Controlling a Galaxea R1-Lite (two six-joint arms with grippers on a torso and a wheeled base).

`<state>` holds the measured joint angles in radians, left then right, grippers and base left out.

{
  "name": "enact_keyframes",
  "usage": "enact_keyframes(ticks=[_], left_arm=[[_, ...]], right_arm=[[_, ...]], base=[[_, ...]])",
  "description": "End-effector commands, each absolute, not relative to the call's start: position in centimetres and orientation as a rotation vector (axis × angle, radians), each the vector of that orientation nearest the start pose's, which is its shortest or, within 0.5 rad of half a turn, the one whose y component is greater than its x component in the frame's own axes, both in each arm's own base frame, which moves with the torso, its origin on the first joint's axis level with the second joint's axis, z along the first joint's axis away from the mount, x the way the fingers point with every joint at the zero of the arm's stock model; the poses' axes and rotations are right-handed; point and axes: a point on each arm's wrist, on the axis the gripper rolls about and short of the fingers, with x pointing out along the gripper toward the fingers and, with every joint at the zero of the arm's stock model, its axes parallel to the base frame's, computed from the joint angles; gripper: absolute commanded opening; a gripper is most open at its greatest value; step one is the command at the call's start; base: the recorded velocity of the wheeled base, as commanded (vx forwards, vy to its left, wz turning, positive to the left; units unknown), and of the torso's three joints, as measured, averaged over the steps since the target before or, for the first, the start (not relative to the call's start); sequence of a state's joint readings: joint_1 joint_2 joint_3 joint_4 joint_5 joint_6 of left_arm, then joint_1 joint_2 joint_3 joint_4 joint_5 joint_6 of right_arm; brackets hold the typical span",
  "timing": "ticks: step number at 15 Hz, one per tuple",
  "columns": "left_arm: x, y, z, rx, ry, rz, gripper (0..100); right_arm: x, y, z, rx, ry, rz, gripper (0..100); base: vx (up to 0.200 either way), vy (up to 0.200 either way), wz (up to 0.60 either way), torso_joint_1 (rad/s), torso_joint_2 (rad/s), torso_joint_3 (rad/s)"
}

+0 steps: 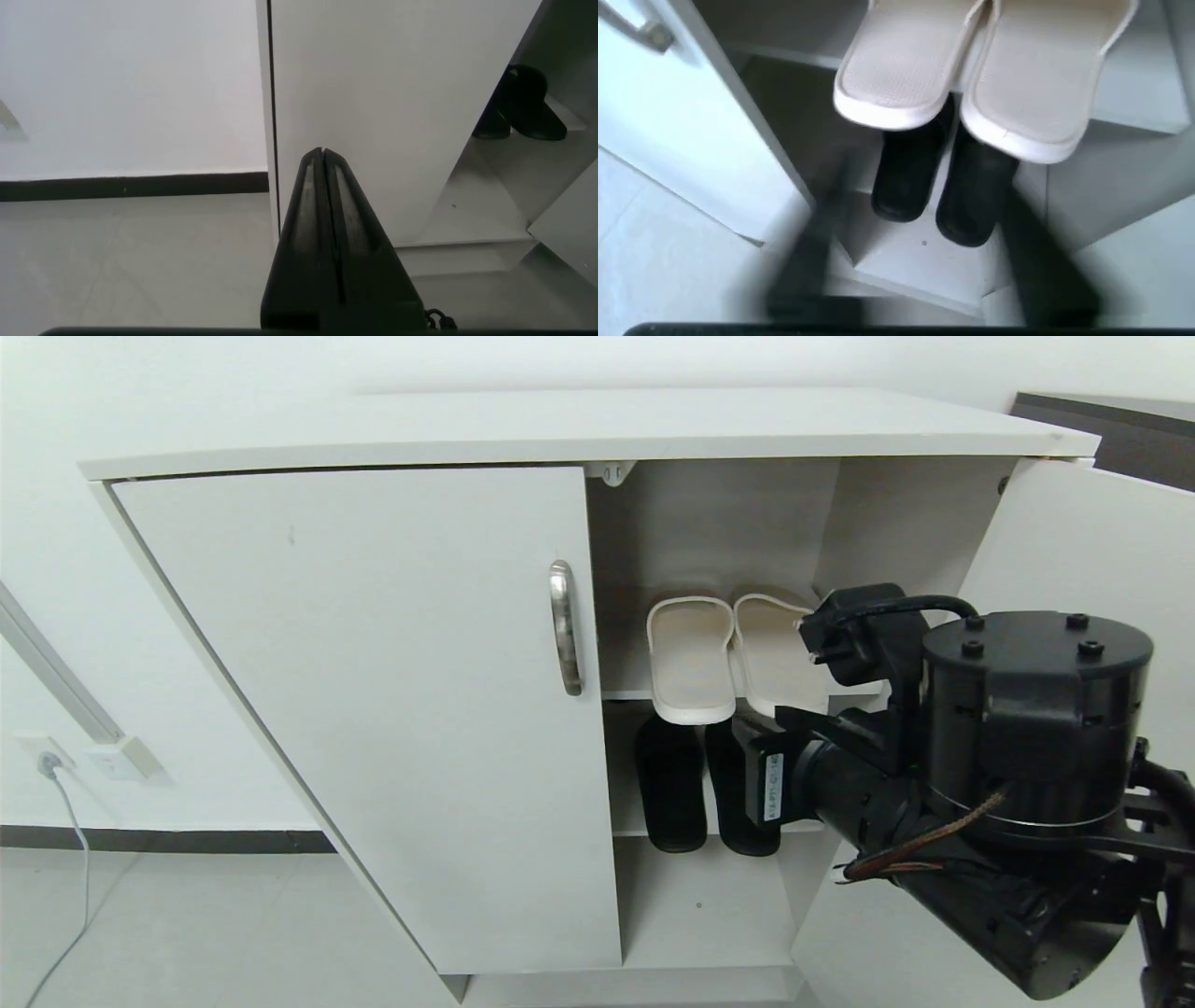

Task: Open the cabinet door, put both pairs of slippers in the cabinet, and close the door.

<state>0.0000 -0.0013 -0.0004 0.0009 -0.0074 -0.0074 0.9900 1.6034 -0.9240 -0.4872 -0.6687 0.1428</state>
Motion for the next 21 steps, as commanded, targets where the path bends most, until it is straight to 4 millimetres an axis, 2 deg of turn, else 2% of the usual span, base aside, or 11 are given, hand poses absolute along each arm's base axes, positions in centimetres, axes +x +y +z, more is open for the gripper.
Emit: enact_keyframes(ticks=[1,12,21], left_arm=[[-2.3,0.0,7.5,-0.009,0.0,-0.008,0],[-2.3,0.0,7.5,-0.008,0.0,-0.008,0],[-2.3,0.0,7.5,-0.008,0.0,-0.008,0]], right_arm=[[17.4,23.9,22.2,-0.016,0.168,0.309,0],[17.7,24.2,21.4,-0.013,0.161,0.299,0],[17.7,24.0,20.9,-0.021,0.174,0.301,0]], base=[[0.0,0.0,0.0,0.0,0.0,0.0],[0.0,0.0,0.0,0.0,0.0,0.0],[-0.2,0.0,0.0,0.003,0.0,0.004]])
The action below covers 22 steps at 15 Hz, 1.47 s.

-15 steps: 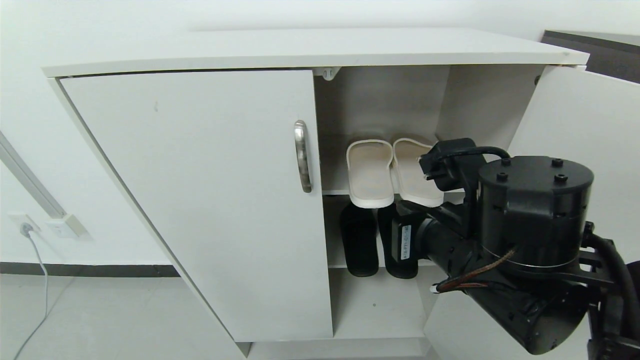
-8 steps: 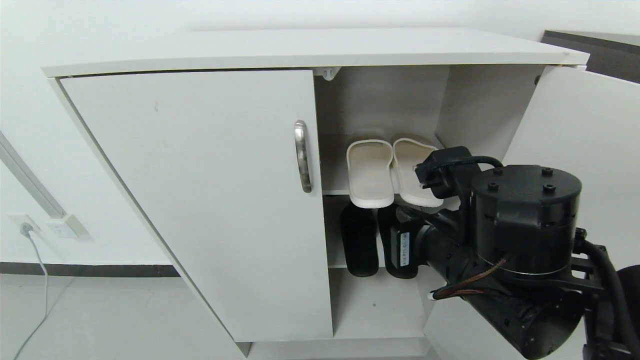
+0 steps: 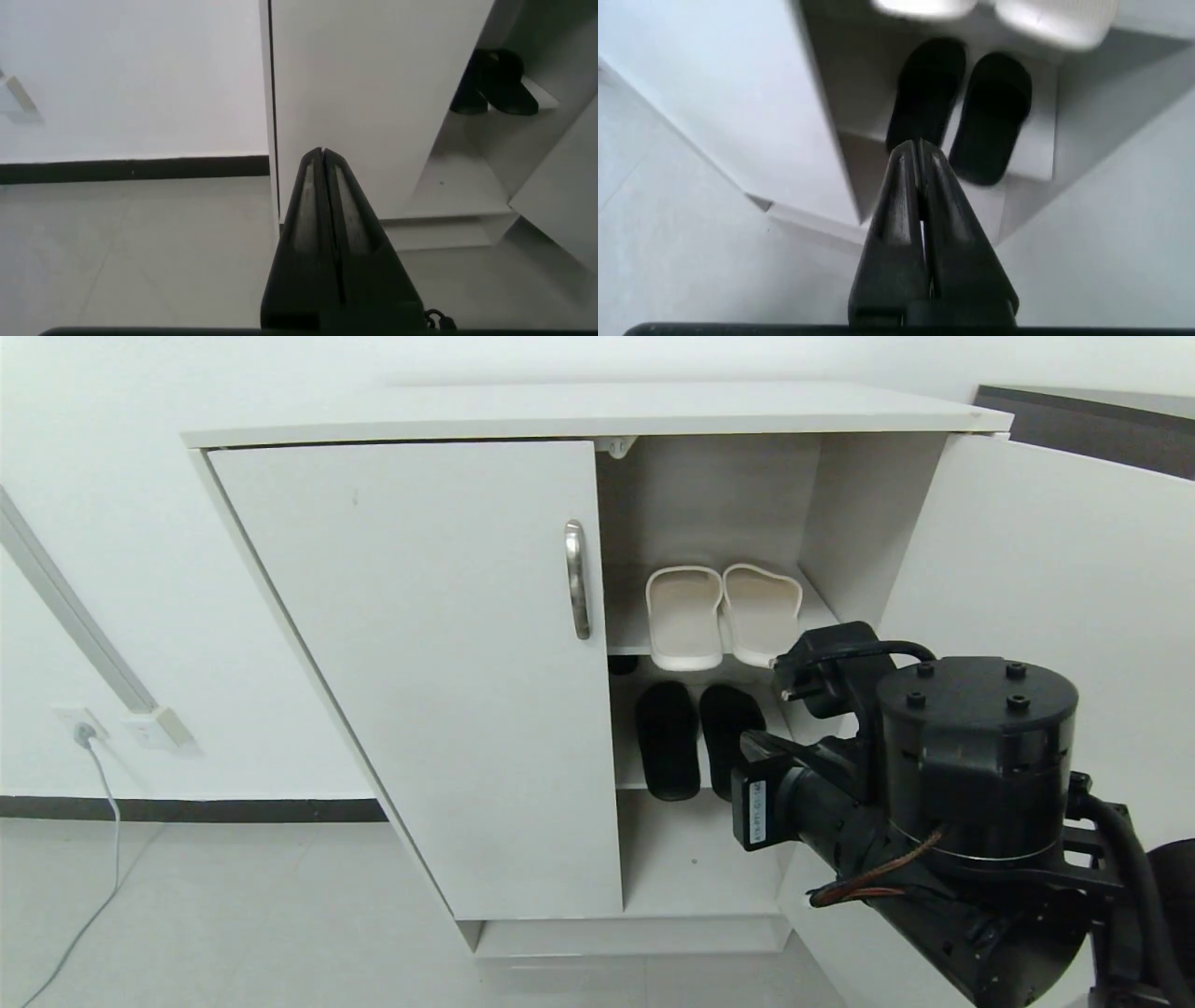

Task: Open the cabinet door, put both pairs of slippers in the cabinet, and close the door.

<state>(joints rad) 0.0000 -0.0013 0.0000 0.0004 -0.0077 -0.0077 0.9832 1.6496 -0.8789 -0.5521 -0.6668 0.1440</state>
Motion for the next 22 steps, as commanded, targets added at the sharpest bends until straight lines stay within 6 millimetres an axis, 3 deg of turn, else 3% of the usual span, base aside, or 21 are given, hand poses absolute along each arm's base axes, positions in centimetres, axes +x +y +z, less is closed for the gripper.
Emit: enact_keyframes(ticks=[1,11,22], left_arm=[[-2.3,0.0,7.5,-0.009,0.0,-0.008,0],[-2.3,0.0,7.5,-0.008,0.0,-0.008,0],[-2.3,0.0,7.5,-0.008,0.0,-0.008,0]], right_arm=[[17.7,24.0,21.0,-0.018,0.17,0.301,0],[17.7,23.7,20.3,-0.024,0.188,0.332,0],[18.0,23.3,19.7,-0.045,0.201,0.318,0]], base=[[-0.2,0.0,0.0,0.002,0.0,0.002],[-0.2,0.0,0.0,0.003,0.0,0.002],[0.0,0.0,0.0,0.0,0.0,0.0]])
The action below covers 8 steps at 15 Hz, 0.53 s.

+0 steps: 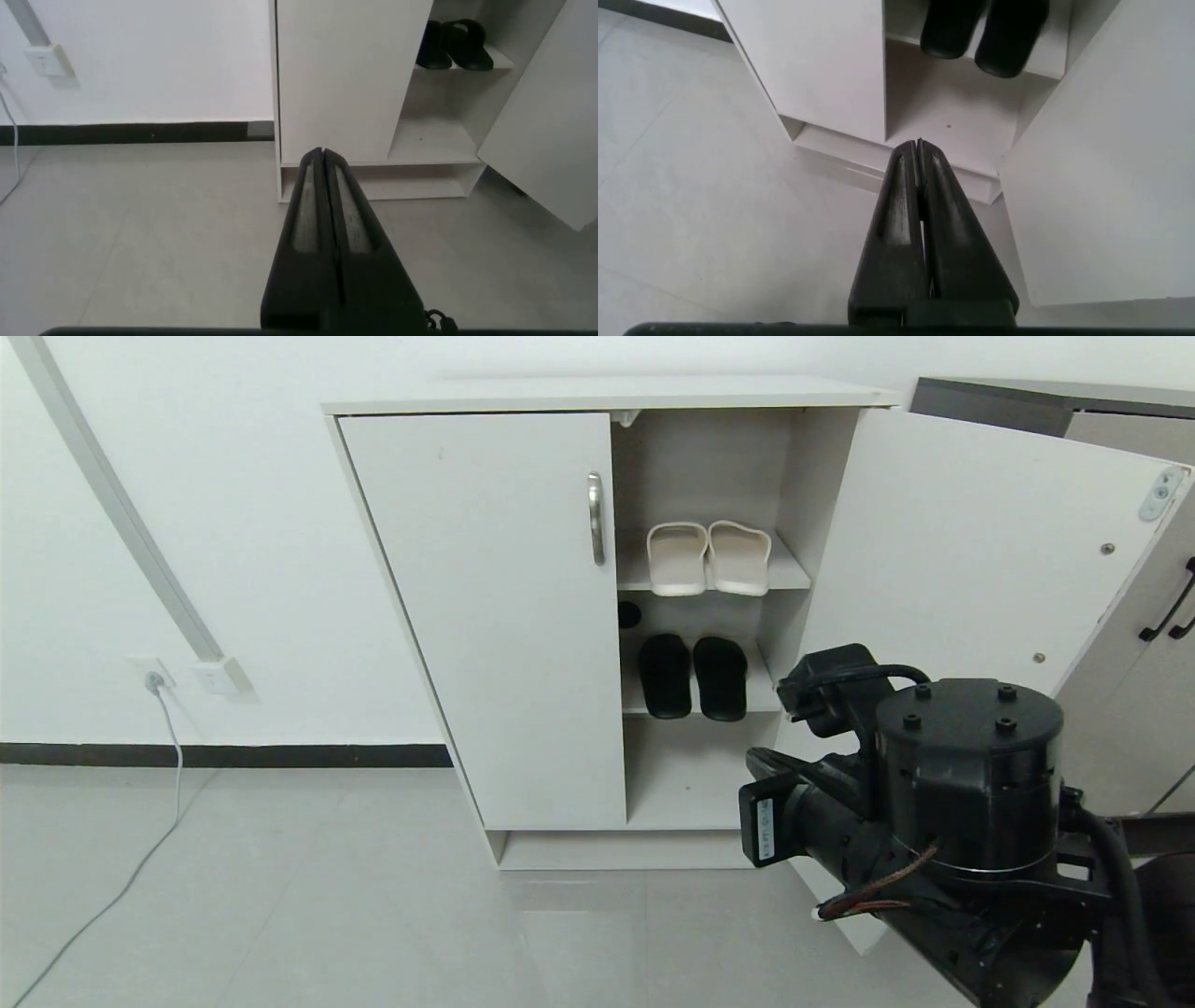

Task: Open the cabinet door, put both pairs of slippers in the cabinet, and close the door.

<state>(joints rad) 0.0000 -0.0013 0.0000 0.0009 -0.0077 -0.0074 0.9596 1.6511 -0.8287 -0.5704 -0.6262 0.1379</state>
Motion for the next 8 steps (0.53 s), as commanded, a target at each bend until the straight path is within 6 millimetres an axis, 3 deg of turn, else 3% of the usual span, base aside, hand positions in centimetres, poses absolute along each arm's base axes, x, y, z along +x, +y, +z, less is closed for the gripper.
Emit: enact_keyframes(ticks=[1,8], left_arm=[[-2.28,-0.02,7.55,-0.008,0.0,-0.008,0],[-2.28,-0.02,7.55,-0.008,0.0,-0.008,0]], right_arm=[[17.97,23.31,19.75,-0.044,0.201,0.319,0],[18.72,23.45,19.01,-0.058,0.22,0.308,0]], base=[[0.0,0.0,0.0,0.0,0.0,0.0],[0.0,0.0,0.0,0.0,0.0,0.0]])
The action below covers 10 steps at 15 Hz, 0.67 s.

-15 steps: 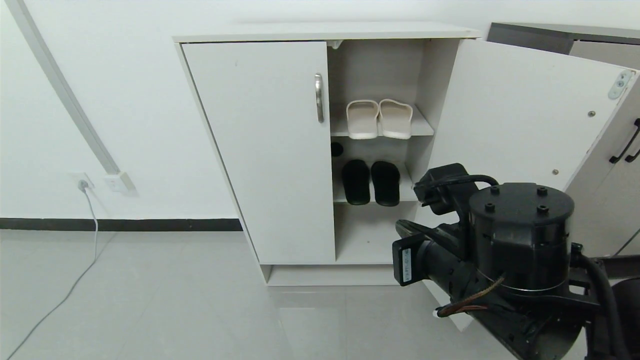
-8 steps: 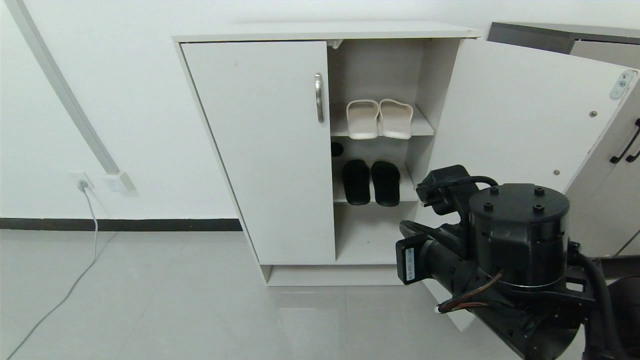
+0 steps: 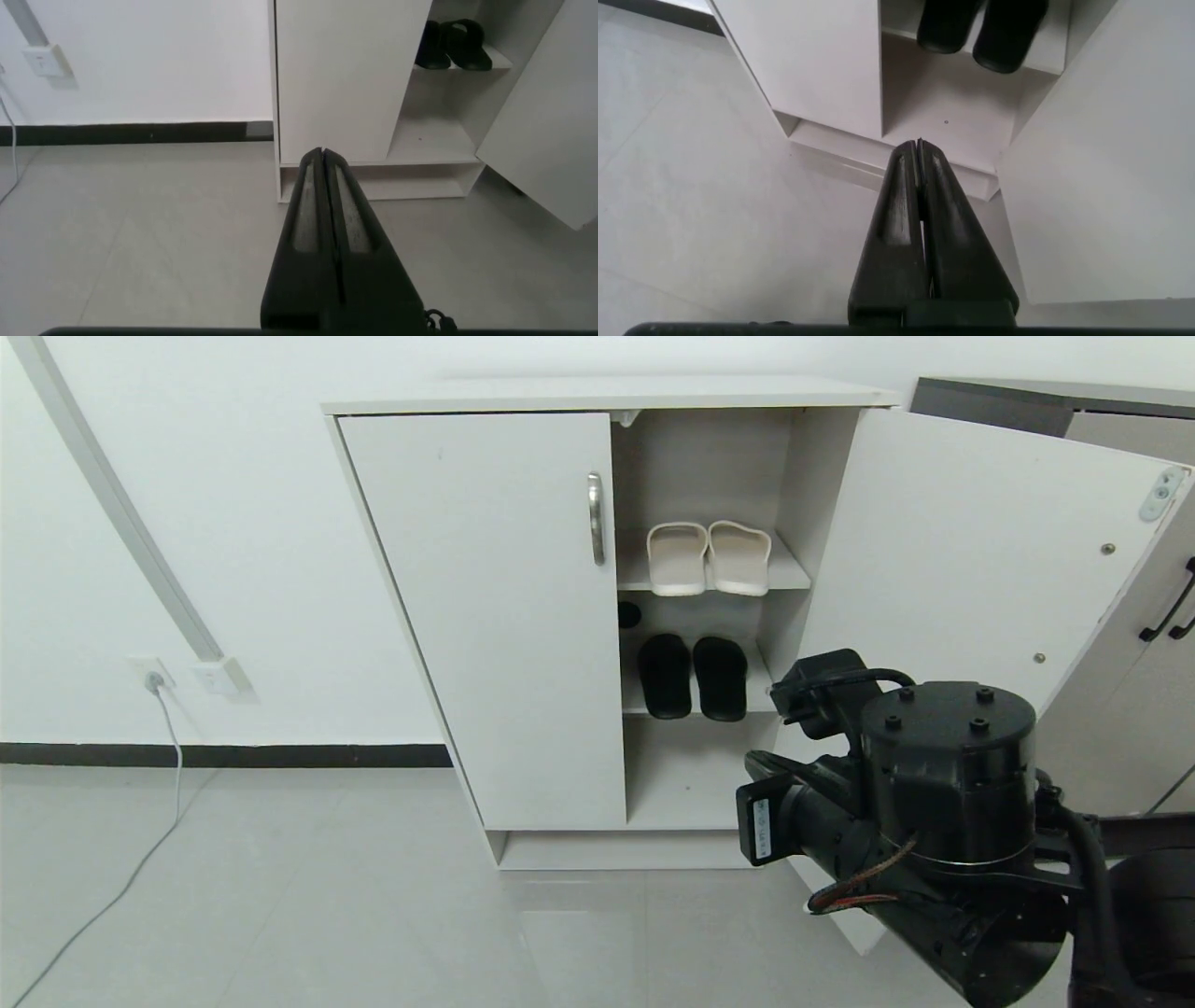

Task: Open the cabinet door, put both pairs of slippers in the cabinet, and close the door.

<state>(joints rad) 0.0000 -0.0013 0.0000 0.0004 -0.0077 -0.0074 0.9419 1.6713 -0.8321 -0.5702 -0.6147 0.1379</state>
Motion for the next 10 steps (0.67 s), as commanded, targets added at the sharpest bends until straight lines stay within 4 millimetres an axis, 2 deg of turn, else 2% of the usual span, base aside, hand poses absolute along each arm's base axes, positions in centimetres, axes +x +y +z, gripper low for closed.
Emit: enact_keyframes(ticks=[1,5,10], left_arm=[[-2.28,-0.02,7.55,-0.008,0.0,-0.008,0],[-2.28,-0.02,7.55,-0.009,0.0,-0.008,0],[-2.28,-0.02,7.53,-0.011,0.002,-0.008,0]], right_arm=[[18.72,23.45,19.01,-0.059,0.22,0.307,0],[18.71,23.43,19.18,-0.055,0.216,0.307,0],[18.7,23.42,19.27,-0.054,0.213,0.307,0]], base=[[0.0,0.0,0.0,0.0,0.0,0.0],[0.0,0.0,0.0,0.011,-0.17,-0.263],[0.0,0.0,0.0,0.069,-0.5,-0.359]])
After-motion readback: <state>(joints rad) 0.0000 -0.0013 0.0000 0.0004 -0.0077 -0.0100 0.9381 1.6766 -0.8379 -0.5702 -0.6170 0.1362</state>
